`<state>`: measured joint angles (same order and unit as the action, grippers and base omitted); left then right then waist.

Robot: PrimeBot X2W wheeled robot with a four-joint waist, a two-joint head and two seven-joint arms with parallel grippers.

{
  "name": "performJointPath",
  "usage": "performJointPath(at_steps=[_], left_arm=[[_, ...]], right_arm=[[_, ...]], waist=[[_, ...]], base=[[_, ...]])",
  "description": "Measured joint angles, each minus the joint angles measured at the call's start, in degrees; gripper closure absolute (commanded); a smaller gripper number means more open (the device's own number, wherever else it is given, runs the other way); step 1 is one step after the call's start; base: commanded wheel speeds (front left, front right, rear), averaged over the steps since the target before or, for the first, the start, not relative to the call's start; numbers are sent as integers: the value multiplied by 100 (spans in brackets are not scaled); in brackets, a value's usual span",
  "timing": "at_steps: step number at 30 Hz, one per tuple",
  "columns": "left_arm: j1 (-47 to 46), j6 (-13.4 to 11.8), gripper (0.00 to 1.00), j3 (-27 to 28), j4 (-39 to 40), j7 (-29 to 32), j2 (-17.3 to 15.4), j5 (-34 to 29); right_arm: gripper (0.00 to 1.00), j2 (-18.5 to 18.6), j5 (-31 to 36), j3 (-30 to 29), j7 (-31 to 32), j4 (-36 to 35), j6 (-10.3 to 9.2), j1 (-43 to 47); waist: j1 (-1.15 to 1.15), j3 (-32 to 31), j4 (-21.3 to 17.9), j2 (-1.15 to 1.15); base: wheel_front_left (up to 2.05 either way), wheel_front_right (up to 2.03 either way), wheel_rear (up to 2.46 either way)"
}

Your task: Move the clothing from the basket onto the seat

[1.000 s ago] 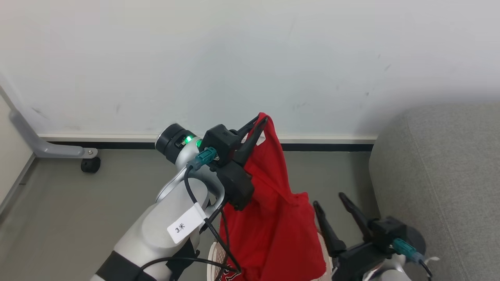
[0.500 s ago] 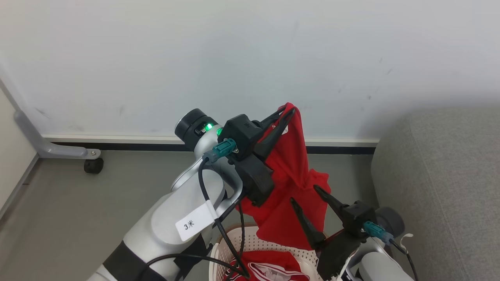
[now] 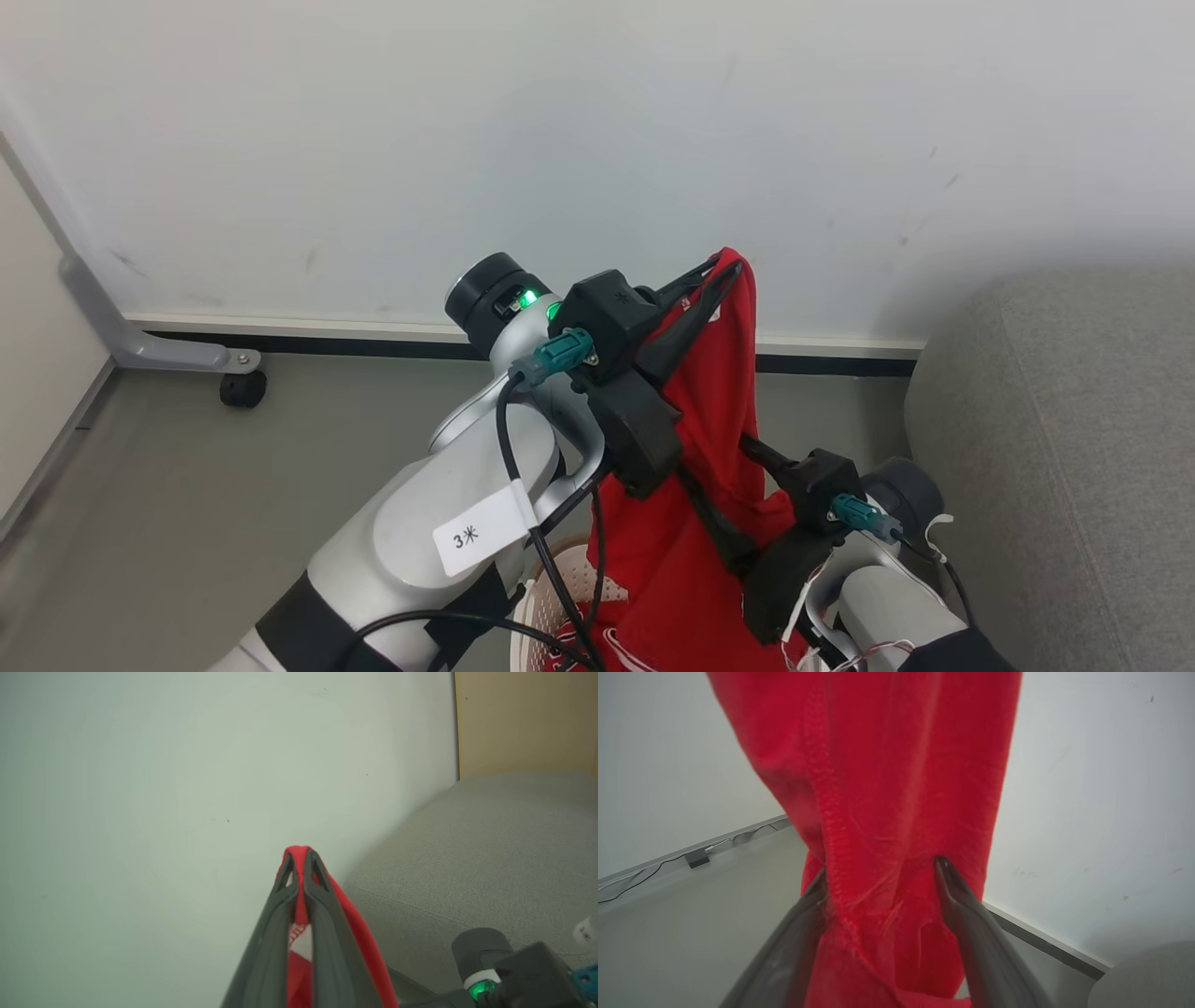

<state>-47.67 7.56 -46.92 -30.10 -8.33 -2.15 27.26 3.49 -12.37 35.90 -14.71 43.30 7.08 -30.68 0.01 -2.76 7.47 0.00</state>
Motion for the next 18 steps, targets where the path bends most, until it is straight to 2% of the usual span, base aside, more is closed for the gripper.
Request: performJointPath(at_steps=[1, 3, 4, 5, 10, 17, 18], left_arm=[[0, 0, 100, 0, 0, 0, 0, 0], [0, 0, 100, -7, 40, 19, -2, 11], [0, 0, 100, -5, 58, 24, -2, 44], [0, 0, 100, -5, 58, 24, -2, 44], [12, 0, 100, 19, 38, 73, -16, 53], [289, -107, 100, 155, -78, 73, -244, 153], [352, -109, 84, 171, -85, 68, -267, 169]], right_arm=[[0, 0, 0, 0, 0, 0, 0, 0], [49, 0, -126, 114, 0, 14, 0, -65], [66, -2, -245, 224, 0, 13, 0, -90], [98, -2, -245, 224, 0, 13, 0, -90], [100, -3, -411, 369, 1, 26, 2, -90], [100, -2, -659, 321, 1, 75, 5, -89], [100, -2, -697, 271, 1, 74, 5, -81]], waist=[[0, 0, 0, 0], [0, 4, 19, 0], [0, 4, 38, 0], [0, 4, 38, 0], [0, 4, 61, 0], [0, -4, -62, 0], [0, -7, -89, 0]], base=[[0, 0, 0], [0, 0, 0], [0, 0, 0], [0, 0, 0], [0, 0, 0], [0, 0, 0], [0, 0, 0]])
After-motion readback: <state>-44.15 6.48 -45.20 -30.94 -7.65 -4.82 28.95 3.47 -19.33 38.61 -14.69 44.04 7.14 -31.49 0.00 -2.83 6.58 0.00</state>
